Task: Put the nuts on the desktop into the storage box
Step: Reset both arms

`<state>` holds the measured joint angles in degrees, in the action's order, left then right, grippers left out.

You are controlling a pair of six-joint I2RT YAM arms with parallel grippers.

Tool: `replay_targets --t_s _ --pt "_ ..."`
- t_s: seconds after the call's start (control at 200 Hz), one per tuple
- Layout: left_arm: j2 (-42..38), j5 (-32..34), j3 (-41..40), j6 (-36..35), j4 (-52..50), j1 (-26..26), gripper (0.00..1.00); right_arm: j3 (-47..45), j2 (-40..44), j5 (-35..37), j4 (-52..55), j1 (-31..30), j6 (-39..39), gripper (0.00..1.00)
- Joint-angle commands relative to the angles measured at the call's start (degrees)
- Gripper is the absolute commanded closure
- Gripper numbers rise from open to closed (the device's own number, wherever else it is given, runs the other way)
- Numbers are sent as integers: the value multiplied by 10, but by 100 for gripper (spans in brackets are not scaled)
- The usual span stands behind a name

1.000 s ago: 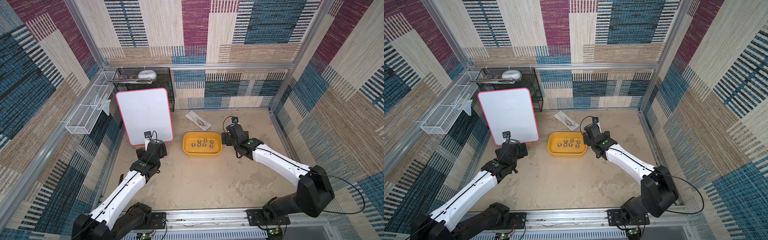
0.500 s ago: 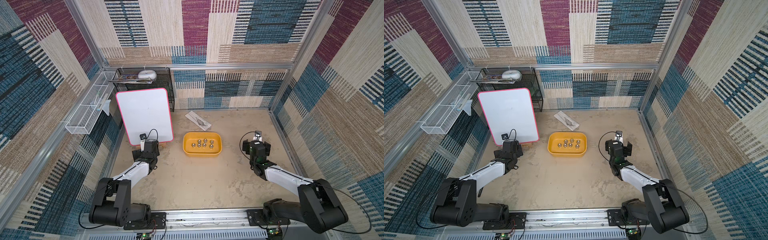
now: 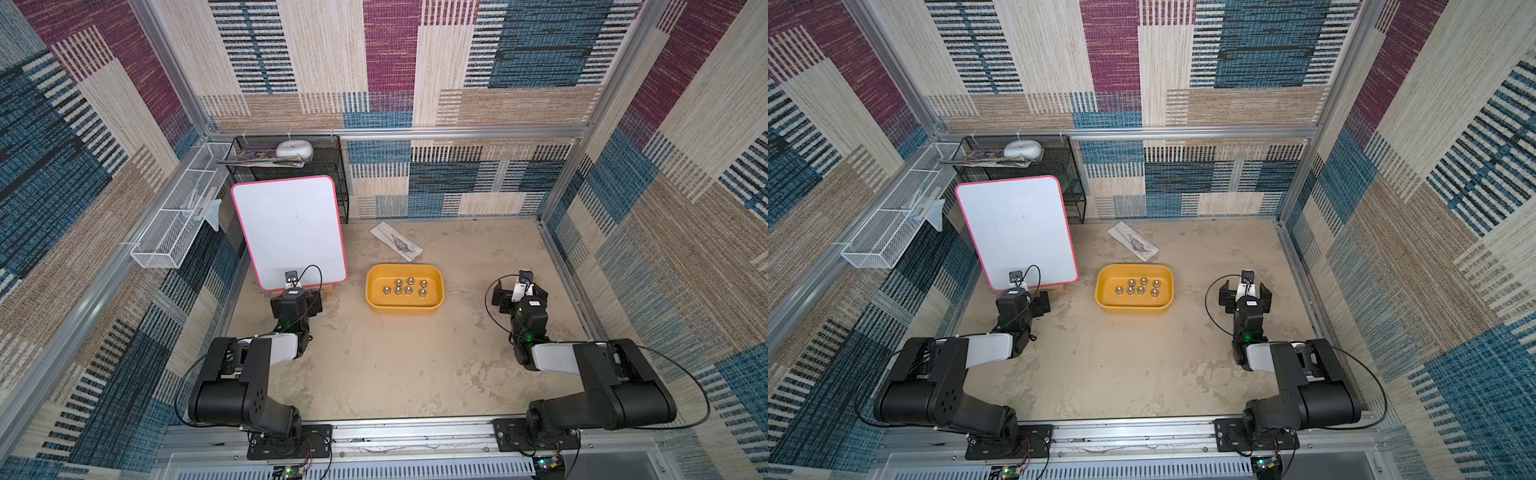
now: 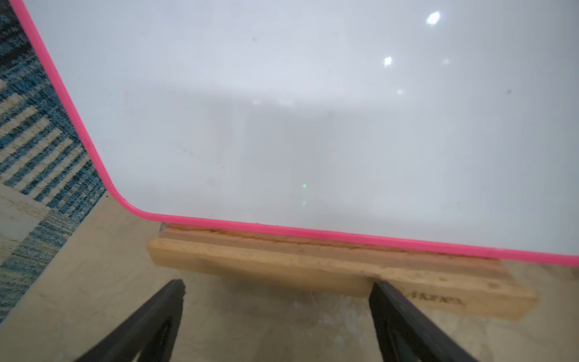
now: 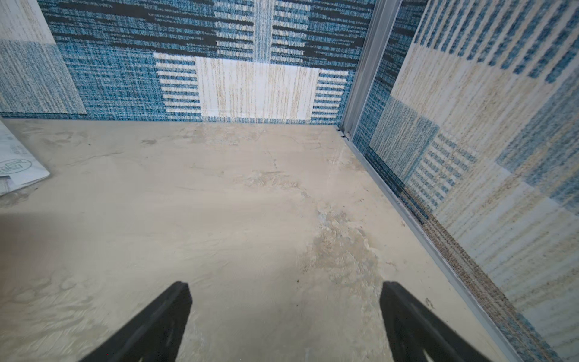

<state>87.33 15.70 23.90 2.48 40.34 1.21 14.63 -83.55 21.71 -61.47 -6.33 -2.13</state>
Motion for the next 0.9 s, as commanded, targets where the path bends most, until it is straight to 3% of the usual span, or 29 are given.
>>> replay_targets --t_s 0.0,0.14,0.22,0.896 --pt "-3 -59 -1 -8 49 -8 1 5 -6 -55 -53 12 -2 1" --pt "4 -78 1 -14 55 -11 0 -31 -49 -108 -161 45 18 1" --pt "2 -79 1 -12 53 -12 0 -3 -32 -121 -73 50 20 1" --pt "1 -78 1 -12 51 -12 0 0 -35 -135 -77 57 24 1"
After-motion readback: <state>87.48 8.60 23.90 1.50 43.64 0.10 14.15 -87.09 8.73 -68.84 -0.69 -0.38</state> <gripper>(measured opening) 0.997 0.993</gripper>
